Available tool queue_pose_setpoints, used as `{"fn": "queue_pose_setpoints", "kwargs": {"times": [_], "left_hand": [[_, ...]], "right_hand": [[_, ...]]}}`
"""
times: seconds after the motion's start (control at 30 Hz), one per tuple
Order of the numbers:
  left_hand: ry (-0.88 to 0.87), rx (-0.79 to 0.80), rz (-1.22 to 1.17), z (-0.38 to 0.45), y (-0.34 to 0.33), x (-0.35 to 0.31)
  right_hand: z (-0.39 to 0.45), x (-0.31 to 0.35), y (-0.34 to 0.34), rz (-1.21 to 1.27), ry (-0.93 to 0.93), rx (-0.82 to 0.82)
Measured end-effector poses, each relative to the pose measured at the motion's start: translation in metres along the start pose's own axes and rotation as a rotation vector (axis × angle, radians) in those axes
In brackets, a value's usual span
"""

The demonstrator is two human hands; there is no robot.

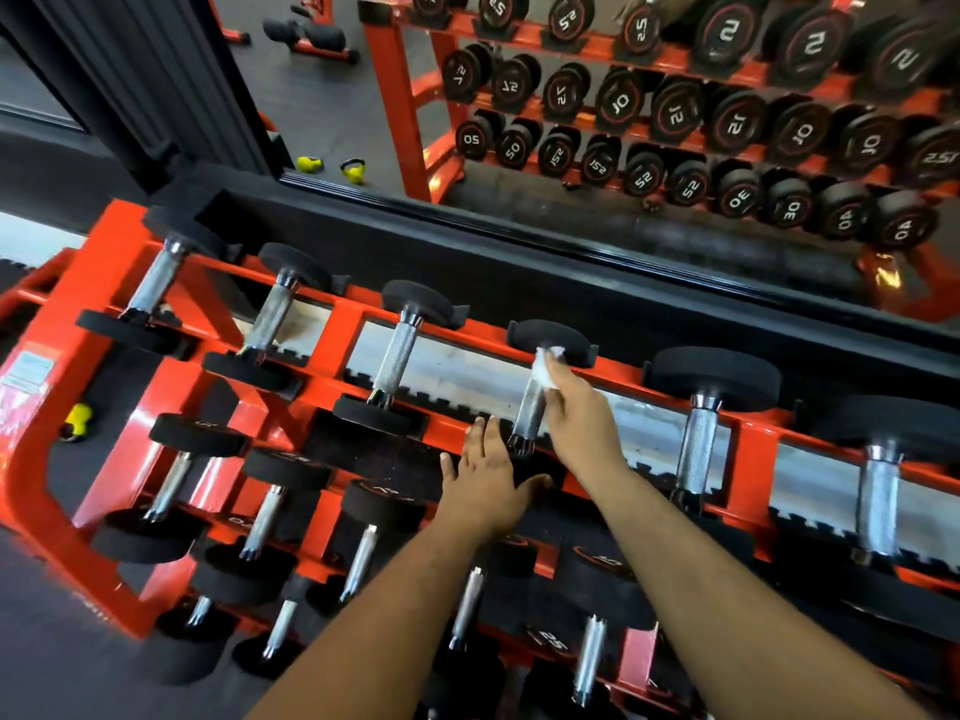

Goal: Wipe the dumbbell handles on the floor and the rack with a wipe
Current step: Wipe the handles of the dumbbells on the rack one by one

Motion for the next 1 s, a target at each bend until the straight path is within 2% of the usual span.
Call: {"fn": "queue_pose_setpoints", "kwargs": {"times": [0.1,0.2,0.27,0.3,0.37,0.43,0.57,0.67,0.73,0.8,0.87,0.93,1.0], "left_hand": [[0.007,0.008,-0.014,-0.001,0.001,-0.001],[0.005,0.006,-0.012,-0.001,-0.001,-0.001],[0.001,0.012,-0.006,-0.001,0.0,-0.002],[0.003,0.011,0.0,-0.001,0.001,-0.002],[0.008,0.013,0.005,-0.002,0.003,-0.003],[0.011,0.018,0.005,-0.002,0.002,-0.003],[0.008,0.025,-0.005,-0.001,0.0,-0.002],[0.009,0.022,-0.003,-0.002,0.002,-0.003],[0.011,0.025,0.007,-0.003,0.003,-0.004],[0.011,0.031,0.009,-0.003,0.004,-0.004],[0.008,0.034,0.001,-0.003,0.004,-0.006],[0.008,0.024,0.005,-0.004,0.003,-0.005],[0.001,0.022,0.014,-0.005,0.004,-0.005]], "right_hand": [[0.0,-0.001,-0.002,-0.684,0.263,0.15],[-0.012,-0.012,-0.002,-0.874,0.66,0.335],[-0.003,-0.014,0.006,-0.927,0.857,0.371],[0.007,-0.011,0.011,-0.993,0.85,0.345],[0.02,0.0,0.014,-1.094,0.722,0.296],[0.012,0.005,0.005,-1.042,0.687,0.327],[-0.008,-0.009,0.001,-0.742,0.778,0.574],[-0.007,-0.019,0.014,-0.636,0.789,0.615],[-0.007,-0.022,0.021,-0.66,0.801,0.566],[-0.004,-0.021,0.025,-0.668,0.706,0.416],[0.001,-0.022,0.023,-0.511,0.444,0.241],[-0.007,-0.018,0.011,-0.124,0.106,0.154],[-0.03,-0.013,-0.012,0.268,-0.174,0.136]]}}
Point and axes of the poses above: each hand's wrist, its own z-axis towards the middle knuckle, its own y-axis out of the back of the hand, x = y × z, the point moved 2 cm from there along z, towards the middle knuckle, and after that the axes turned 1 degree about y, right-handed, at the moved point
